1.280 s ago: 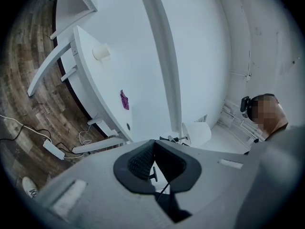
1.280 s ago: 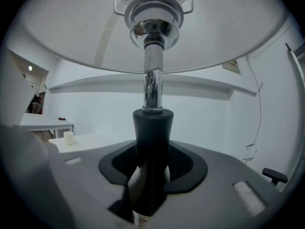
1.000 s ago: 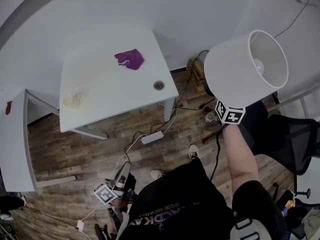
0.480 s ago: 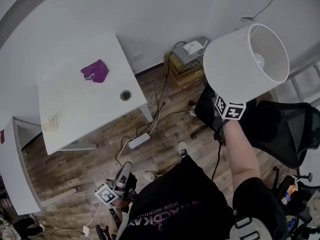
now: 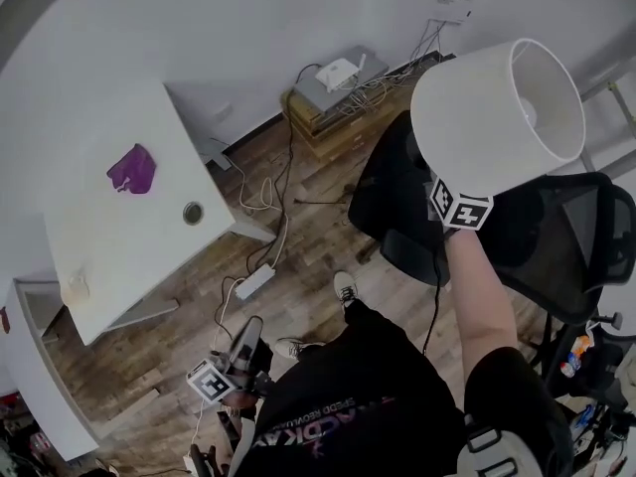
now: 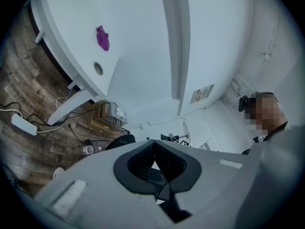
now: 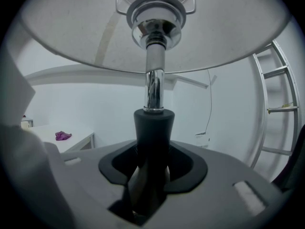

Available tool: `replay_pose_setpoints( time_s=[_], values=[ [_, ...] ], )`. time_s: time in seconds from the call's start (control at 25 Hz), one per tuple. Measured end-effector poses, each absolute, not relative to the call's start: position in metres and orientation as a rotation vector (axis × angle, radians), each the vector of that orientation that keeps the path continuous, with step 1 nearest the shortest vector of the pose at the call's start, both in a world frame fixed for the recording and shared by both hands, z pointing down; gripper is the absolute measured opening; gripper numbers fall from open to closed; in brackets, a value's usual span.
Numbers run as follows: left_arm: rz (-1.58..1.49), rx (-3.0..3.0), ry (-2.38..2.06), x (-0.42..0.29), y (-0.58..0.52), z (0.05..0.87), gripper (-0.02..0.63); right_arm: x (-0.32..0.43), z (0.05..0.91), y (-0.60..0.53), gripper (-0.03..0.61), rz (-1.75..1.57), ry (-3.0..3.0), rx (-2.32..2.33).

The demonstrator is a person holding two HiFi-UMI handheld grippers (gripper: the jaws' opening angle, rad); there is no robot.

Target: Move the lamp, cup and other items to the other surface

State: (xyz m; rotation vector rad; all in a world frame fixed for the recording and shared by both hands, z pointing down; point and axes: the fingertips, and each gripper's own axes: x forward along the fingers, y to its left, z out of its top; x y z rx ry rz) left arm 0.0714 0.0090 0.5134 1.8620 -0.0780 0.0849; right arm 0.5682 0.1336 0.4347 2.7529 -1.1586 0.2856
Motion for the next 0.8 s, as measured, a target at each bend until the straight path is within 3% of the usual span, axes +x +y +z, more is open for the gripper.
replay_pose_setpoints(
  time_s=[0.48,0.8],
  values=[
    [0.262,1.858,-0.015,0.158,0.04,0.517,-0.005,0.659,0.484,0.255,0.16,0.401,-0.86,2.955],
    [0.443,1.853,-0.043,0.174,0.056,0.528,-0.005,0.697,0.546,0.317,0.16,0.511,-0.629,3.096]
  ],
)
